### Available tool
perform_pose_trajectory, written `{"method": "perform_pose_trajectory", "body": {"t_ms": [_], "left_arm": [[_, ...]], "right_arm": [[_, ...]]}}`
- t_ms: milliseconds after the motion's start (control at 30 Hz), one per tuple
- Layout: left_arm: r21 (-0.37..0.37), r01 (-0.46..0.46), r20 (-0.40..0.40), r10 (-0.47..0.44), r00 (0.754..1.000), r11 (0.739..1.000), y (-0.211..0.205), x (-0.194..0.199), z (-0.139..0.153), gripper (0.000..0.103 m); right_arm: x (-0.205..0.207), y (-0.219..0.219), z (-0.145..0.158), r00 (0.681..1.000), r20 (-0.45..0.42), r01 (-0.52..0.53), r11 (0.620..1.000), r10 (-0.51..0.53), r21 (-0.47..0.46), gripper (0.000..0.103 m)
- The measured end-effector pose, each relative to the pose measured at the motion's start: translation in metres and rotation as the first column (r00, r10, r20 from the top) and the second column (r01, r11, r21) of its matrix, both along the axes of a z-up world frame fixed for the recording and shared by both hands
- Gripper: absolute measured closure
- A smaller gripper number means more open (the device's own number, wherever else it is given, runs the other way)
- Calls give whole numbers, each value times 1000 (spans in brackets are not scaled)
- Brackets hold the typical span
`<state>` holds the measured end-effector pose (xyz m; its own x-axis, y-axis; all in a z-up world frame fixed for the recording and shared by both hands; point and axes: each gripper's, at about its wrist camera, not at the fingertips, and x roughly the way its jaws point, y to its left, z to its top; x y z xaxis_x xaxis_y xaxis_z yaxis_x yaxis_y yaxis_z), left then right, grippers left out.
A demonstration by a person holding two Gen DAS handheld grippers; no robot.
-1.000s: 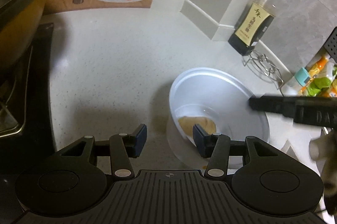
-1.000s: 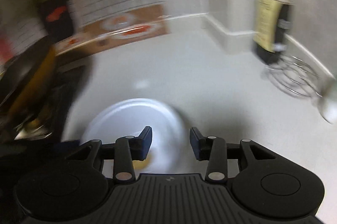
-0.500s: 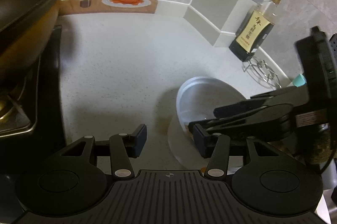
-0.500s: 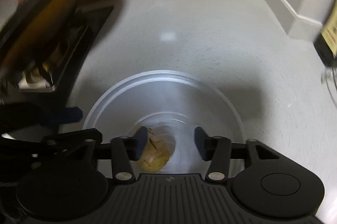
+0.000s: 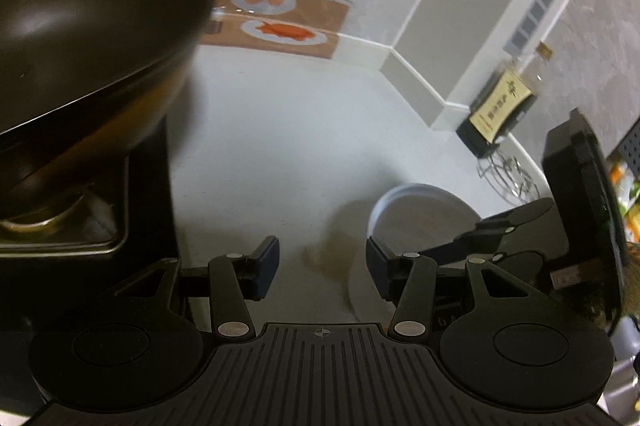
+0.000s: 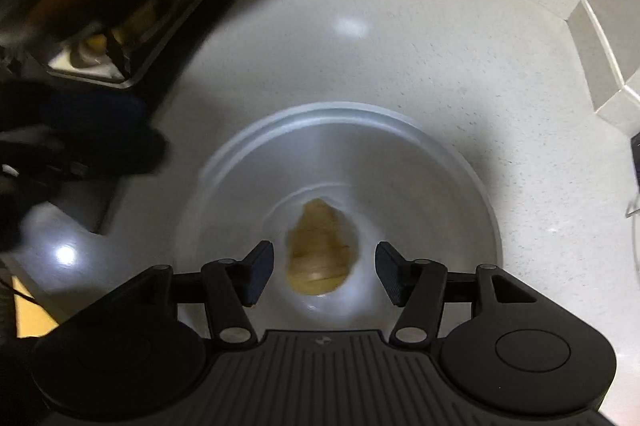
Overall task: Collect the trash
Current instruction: 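Grasp the ginger root in the bowl with the right gripper while the left gripper grasps the bowl rim, then carry the ginger with the right gripper while the left gripper carries the bowl to the bin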
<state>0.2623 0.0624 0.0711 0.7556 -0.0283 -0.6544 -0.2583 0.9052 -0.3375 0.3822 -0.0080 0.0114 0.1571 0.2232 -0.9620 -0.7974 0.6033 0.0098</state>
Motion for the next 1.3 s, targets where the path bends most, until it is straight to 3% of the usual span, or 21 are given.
{"method": "perform_pose_trajectory", "body": {"t_ms": [133,200,233,333,433,567,667,800,900,1033,1067,1133,1233,1300], "left_arm": [[-26,-27,-3,27,1000,999,9,-10,-5,50],[-41,-35,-7,35,999,999,13,-14,-8,50],[-49,-37,-9,37,999,998,15,-15,-10,50],[-63,-45,-15,44,999,997,19,-19,-14,50],[-67,-43,-15,42,999,997,19,-20,-13,50],[-96,22,12,-21,1000,995,11,-11,-6,50],[-103,80,32,-77,997,991,-4,5,0,50],[-42,142,2,-142,990,989,-33,35,-3,50],[68,160,-54,-156,986,985,-53,55,-16,50],[89,210,-84,-202,976,974,-69,68,-31,52],[99,218,-87,-210,974,971,-73,70,-34,56],[122,223,-94,-213,973,967,-80,71,-38,88],[58,171,-118,-163,980,984,-78,67,-42,89],[36,159,-106,-154,982,987,-79,60,-40,90]], "right_arm": [[12,7,-9,993,-113,21,1000,-21,-8,47],[16,5,-13,985,-169,48,999,-47,2,55],[18,3,-15,980,-191,61,998,-58,11,66],[20,-4,-16,967,-222,133,991,-123,32,68],[19,-8,-11,975,-155,166,985,-159,37,68],[17,-31,25,966,-136,238,958,-218,160,69],[4,-60,66,958,-87,286,916,-272,282,69],[-33,-105,106,931,7,333,858,-365,390,68],[-58,-141,117,899,24,380,809,-436,448,68],[-97,-188,112,827,50,471,740,-559,481,68],[-106,-198,108,806,55,494,722,-589,484,68],[-125,-225,101,764,21,551,669,-645,499,68],[-149,-261,88,707,-40,617,588,-706,523,68],[-171,-279,82,665,-22,642,557,-746,528,68]]}}
